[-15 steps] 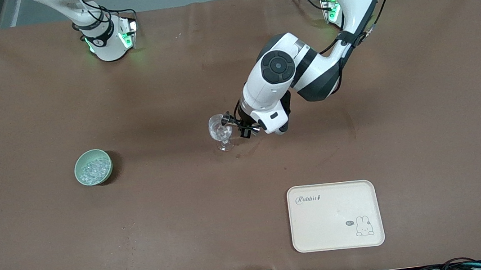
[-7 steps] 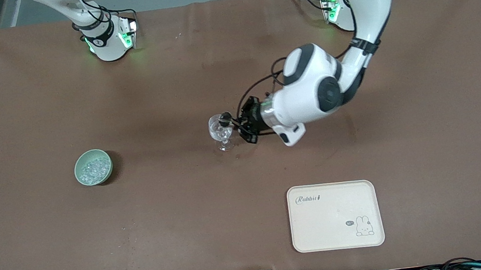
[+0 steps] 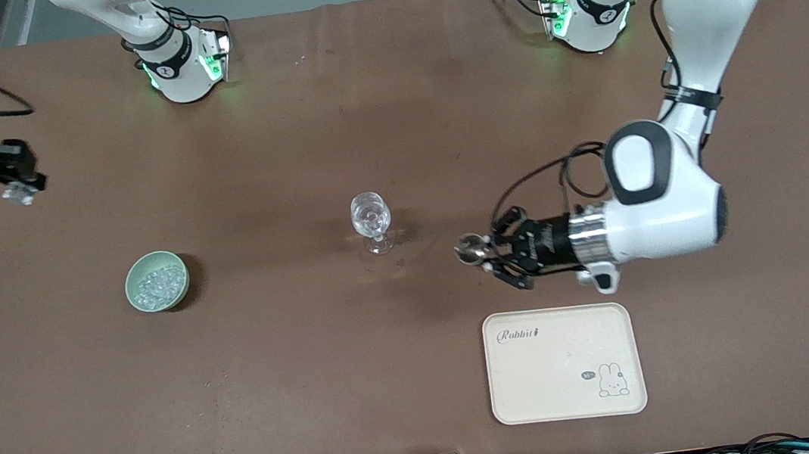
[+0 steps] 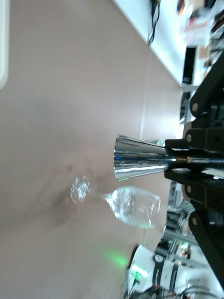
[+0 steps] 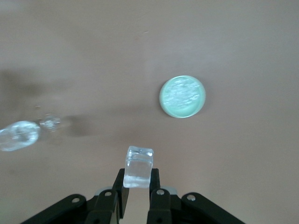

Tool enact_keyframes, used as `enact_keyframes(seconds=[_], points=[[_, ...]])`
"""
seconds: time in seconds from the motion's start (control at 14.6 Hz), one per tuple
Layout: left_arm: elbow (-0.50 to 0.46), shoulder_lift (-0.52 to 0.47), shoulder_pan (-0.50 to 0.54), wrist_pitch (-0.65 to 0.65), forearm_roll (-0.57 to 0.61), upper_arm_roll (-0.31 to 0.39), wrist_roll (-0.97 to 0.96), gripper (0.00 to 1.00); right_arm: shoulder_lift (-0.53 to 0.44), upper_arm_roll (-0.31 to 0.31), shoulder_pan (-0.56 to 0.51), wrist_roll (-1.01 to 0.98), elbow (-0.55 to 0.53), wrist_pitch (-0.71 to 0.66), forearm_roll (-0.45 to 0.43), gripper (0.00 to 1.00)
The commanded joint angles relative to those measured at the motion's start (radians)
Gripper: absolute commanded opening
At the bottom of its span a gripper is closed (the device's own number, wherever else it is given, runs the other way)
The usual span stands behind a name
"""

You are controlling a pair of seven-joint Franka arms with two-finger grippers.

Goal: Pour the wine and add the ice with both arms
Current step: 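Carry the jigger toward the tray while the right gripper approaches the glass, then lower the jigger over the tray while the right gripper holds ice above the glass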

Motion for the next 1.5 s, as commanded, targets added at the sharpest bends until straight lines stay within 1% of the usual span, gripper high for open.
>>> enact_keyframes(seconds=[0.0, 0.2, 0.27, 0.41, 0.68, 0.82, 0.96, 1.09, 1.23, 1.43], points=[[0.068, 0.067, 0.091, -0.015, -0.074, -0.013, 0.077, 0.01, 0.028, 0.02, 0.098, 0.145, 0.007, 0.052, 0.029, 0.01], [0.122, 0.13, 0.17, -0.015, -0.112, -0.012, 0.131, 0.01, 0.103, 0.025, 0.227, 0.267, 0.009, 0.14, 0.023, 0.01], [0.135, 0.156, 0.205, -0.015, -0.143, -0.012, 0.174, 0.01, 0.128, 0.025, 0.267, 0.312, 0.009, 0.182, 0.023, 0.01], [0.134, 0.2, 0.251, -0.015, -0.245, -0.009, 0.292, 0.01, 0.186, 0.025, 0.345, 0.415, 0.009, 0.266, 0.019, 0.01], [0.139, 0.288, 0.282, -0.008, -0.344, -0.004, 0.364, 0.01, 0.292, 0.023, 0.454, 0.551, 0.009, 0.354, 0.009, 0.01], [0.14, 0.323, 0.293, -0.006, -0.384, -0.004, 0.384, 0.01, 0.343, 0.026, 0.509, 0.635, 0.007, 0.374, -0.052, 0.01], [0.151, 0.363, 0.303, -0.004, -0.399, -0.001, 0.438, 0.01, 0.378, 0.026, 0.543, 0.677, 0.007, 0.388, -0.078, 0.01], [0.159, 0.392, 0.302, 0.0, -0.401, 0.014, 0.508, 0.01, 0.384, 0.026, 0.557, 0.679, 0.004, 0.395, -0.095, 0.01], [0.188, 0.424, 0.299, 0.008, -0.401, 0.027, 0.55, 0.01, 0.41, 0.026, 0.571, 0.694, 0.004, 0.418, -0.106, 0.02], [0.195, 0.455, 0.293, 0.055, -0.401, 0.028, 0.62, 0.01, 0.43, 0.026, 0.585, 0.74, 0.003, 0.454, -0.135, 0.02]])
